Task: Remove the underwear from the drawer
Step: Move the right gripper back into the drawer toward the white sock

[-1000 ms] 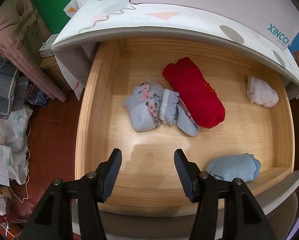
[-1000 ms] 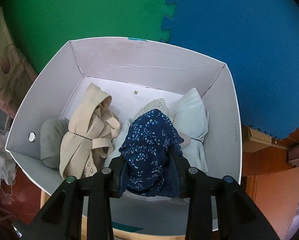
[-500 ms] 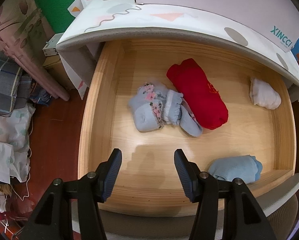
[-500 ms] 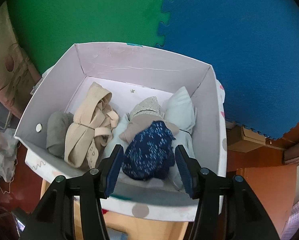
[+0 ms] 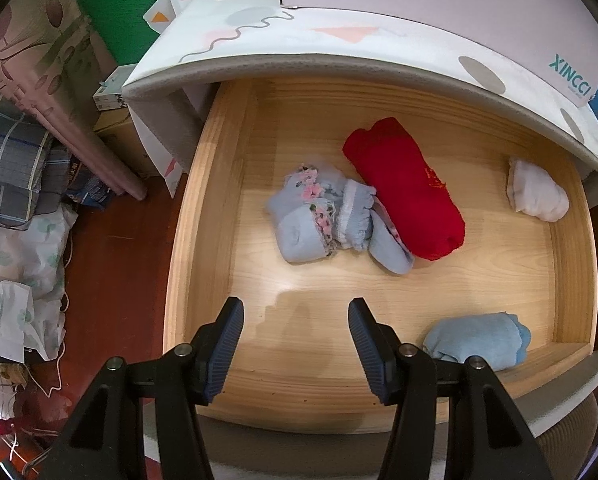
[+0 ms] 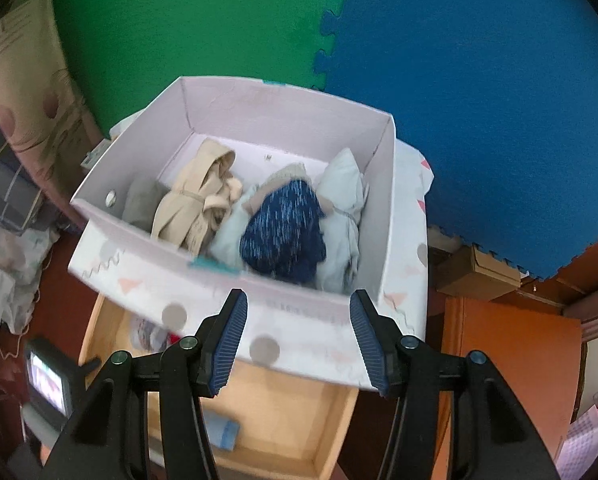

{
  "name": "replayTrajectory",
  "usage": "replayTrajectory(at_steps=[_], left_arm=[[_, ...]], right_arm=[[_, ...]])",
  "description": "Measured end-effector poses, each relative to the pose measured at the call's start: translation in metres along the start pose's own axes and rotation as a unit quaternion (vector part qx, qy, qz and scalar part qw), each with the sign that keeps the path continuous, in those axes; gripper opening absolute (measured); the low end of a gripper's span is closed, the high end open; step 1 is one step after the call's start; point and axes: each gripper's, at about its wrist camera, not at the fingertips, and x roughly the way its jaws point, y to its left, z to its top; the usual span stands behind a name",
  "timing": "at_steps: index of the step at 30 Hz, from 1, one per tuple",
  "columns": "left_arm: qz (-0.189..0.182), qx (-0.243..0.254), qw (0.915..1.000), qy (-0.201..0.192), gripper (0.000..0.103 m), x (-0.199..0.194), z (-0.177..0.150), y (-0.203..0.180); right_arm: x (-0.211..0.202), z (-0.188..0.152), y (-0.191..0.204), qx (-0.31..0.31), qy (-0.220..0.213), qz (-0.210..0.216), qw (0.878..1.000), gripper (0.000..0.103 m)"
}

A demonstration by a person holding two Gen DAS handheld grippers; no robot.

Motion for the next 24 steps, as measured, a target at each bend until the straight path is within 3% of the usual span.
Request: replayTrajectory(at_steps=[11,18,24], left_arm=[[0.007,-0.003,1.0,-0.002,0.056,-0.002,-0.001,0.001],[0.006,0.0,1.0,0.002,0.056,-0.001,0.0,0.001],[-0.002,-0.003,1.0,0.003,0.056,-0.001,-0.001,0.003]], right_arm=[[0.011,-0.086,-0.009,-0.036,0.042,0.044,0.997,0.051],[0.07,-0.125,-0.013,-0.07,0.082,0.063,0.992,0.051],[0.125,-0.134,-0.005,-0.116,0.09,0.064,0.987,0.051]])
